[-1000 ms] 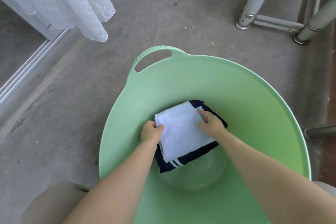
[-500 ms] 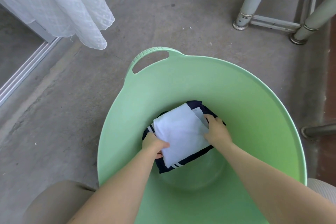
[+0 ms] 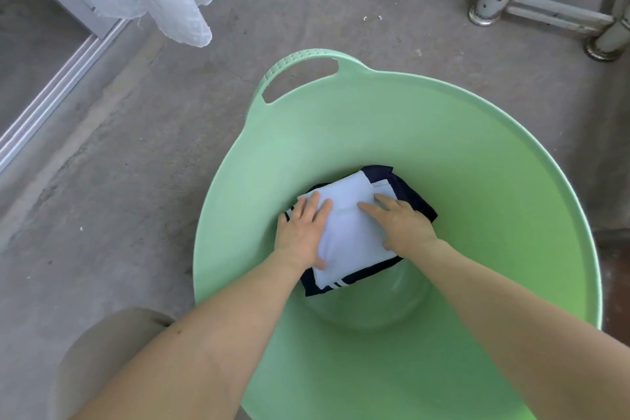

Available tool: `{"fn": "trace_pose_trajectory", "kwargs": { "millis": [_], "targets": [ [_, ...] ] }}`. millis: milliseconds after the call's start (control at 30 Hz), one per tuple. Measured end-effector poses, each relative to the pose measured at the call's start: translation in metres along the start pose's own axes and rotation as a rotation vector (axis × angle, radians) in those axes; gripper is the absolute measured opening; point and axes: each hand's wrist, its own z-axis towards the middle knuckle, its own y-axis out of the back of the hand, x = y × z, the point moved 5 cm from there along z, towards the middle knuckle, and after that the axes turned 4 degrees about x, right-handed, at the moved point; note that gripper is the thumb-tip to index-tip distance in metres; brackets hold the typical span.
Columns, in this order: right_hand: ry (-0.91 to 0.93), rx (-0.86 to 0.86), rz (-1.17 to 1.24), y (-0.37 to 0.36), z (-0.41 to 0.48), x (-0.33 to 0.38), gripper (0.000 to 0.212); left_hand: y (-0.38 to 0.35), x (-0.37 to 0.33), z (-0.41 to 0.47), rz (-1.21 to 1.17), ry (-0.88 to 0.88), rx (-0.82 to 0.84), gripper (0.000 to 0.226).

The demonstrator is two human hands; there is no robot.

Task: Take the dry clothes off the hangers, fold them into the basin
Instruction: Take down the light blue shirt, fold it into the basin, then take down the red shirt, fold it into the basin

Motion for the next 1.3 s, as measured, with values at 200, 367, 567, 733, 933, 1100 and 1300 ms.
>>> {"fn": "trace_pose_trajectory", "kwargs": {
  "millis": [200,367,567,733,933,1100,1300],
  "targets": [
    [-0.120,-0.062,0.395,0.040,-0.047,-0.017,0.049,0.072,0.014,-0.034,-0.142,0.032,0.011,0.089],
    [-0.089,0.040,0.348,0.103,-0.116,0.003,0.032,0.144,0.033,-0.091,-0.358,0.110,-0.021,0.021],
    [-0.012,0.002,0.603,0.189,-0.205,0.042,0.013,0.234,0.035,-0.181,-0.515,0.087,-0.019,0.005],
    [0.013,-0.135,0.826,0.272,-0.277,0.078,0.020,0.305,0.038,-0.254,-0.824,0.022,-0.028,0.007],
    [0.144,-0.348,0.913,0.394,-0.365,0.140,0.021,0.397,0.073,-0.345,-1.019,0.001,-0.025,0.014],
    [0.213,-0.308,0.987,0.452,-0.390,0.182,0.016,0.452,0.109,-0.401,-1.188,0.040,-0.037,0.008],
    [0.275,-0.298,1.042,0.495,-0.401,0.227,0.025,0.504,0.139,-0.452,-1.183,0.044,-0.147,0.006]
  ]
}}
